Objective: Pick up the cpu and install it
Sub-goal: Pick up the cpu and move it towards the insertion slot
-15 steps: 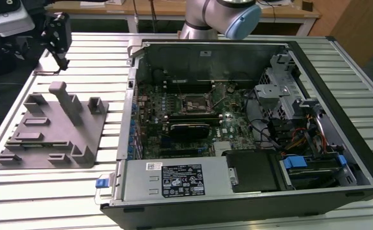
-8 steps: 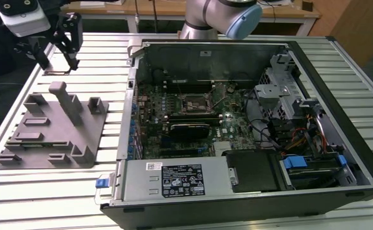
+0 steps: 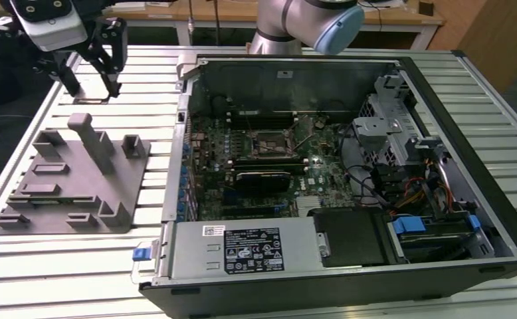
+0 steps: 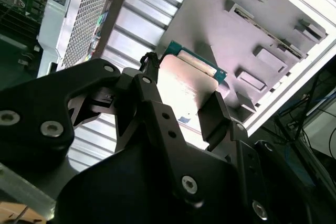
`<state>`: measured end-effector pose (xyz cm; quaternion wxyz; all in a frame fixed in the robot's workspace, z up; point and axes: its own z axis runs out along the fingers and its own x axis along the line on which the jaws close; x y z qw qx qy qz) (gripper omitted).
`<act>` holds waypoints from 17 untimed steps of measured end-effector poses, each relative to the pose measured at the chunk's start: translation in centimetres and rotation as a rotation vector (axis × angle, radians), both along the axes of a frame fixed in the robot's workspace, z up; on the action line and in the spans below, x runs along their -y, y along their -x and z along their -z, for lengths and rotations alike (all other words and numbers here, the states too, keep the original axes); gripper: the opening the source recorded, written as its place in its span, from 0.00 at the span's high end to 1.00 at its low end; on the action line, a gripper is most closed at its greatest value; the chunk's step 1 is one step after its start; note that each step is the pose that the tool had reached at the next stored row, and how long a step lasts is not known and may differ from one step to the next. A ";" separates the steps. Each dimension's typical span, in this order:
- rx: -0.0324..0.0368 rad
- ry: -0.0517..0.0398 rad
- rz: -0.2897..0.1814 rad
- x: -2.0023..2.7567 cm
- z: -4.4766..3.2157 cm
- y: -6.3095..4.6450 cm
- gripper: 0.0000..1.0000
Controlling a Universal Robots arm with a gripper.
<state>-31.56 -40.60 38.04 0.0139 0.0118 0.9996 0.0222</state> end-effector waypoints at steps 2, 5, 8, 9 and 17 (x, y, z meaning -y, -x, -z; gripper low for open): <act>0.0000 0.0000 0.000 0.00 0.00 -0.4 0.45; -0.0001 0.0001 0.000 0.00 0.00 -1.0 0.45; -0.0001 0.0000 0.000 0.00 0.00 -1.8 0.45; 0.0000 0.0000 0.000 0.00 0.00 -2.0 0.45; -0.0001 0.0000 0.000 0.00 0.00 -4.0 0.45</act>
